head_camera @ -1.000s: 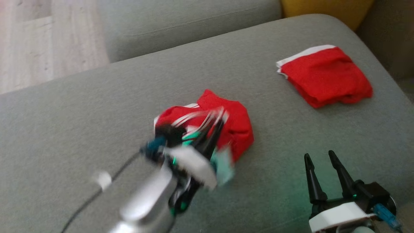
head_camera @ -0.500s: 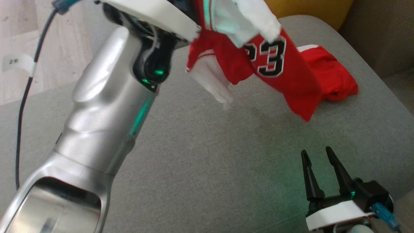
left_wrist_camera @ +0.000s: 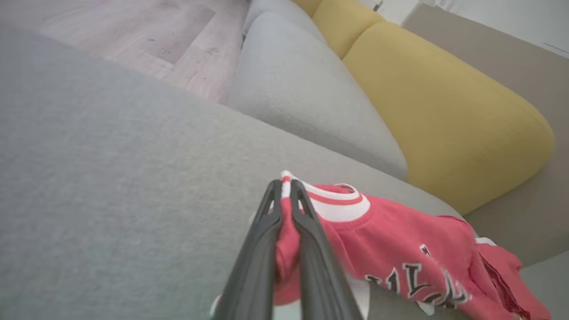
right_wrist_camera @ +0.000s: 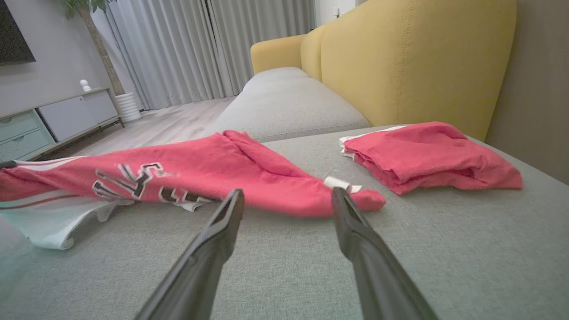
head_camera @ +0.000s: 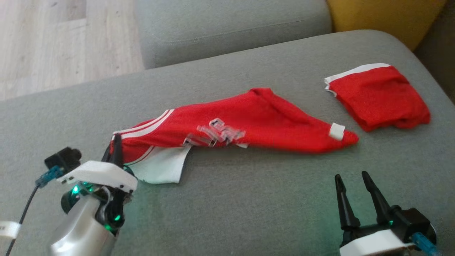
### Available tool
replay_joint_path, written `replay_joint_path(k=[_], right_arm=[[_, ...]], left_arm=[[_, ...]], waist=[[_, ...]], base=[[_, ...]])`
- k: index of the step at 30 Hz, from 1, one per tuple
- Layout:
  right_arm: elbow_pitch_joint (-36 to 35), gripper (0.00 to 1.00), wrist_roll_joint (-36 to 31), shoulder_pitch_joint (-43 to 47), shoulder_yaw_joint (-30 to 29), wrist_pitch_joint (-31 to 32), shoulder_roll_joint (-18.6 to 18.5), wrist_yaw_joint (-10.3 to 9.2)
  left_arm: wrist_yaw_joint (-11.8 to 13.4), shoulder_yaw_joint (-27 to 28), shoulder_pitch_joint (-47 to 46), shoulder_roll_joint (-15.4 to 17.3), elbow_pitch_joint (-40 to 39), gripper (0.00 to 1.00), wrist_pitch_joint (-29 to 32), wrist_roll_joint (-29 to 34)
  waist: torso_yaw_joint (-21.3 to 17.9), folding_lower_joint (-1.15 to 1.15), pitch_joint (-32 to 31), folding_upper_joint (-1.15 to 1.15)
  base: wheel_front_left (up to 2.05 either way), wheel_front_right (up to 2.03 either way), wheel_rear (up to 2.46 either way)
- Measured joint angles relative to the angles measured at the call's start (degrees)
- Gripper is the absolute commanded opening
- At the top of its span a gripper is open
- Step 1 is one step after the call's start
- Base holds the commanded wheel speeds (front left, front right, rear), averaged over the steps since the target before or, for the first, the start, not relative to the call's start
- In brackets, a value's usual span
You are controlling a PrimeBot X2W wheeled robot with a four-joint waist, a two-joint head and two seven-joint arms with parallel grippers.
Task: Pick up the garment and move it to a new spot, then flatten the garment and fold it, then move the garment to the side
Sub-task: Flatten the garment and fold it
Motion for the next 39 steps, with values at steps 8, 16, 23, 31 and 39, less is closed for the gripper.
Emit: replay_joint_path(k=[8,16,23,31,39], right_arm=[[-0.1,1.00,0.0,-0.2,0.4,0.0,-0.7,0.00],[-0.1,1.00,0.0,-0.7,0.8,0.0,-1.0,0.00],[-0.1,1.00,0.0,-0.7,0.5,0.0,-1.1,0.00],[-0.1,1.00,0.0,-1.8,1.6,0.0,-1.6,0.00],[-0.1,1.00,0.1,-2.4,1.8,0.0,-2.3,0.00]], left_arm=[[-2.0,-0.7,-0.9,0.4,-2.8,0.00,-1.6,0.0],[2.0,-2.5,-1.2,0.6,-4.6,1.00,-8.3,10.6],[7.6,-3.5,11.2,-1.2,-17.8,1.00,-8.7,29.2],[6.4,-11.6,13.2,-3.3,-11.2,1.00,-8.0,39.5],[7.6,-12.8,6.1,-3.4,1.5,1.00,-7.4,42.4]], waist=[[3.5,0.01,2.6,0.00],[5.5,0.01,3.3,0.00],[6.8,0.01,3.4,0.00],[6.1,0.01,4.7,0.00],[4.3,0.01,6.2,0.00]], base=[[0.00,0.00,0.00],[0.00,0.00,0.00],[0.00,0.00,0.00],[0.00,0.00,0.00],[0.00,0.00,0.00]])
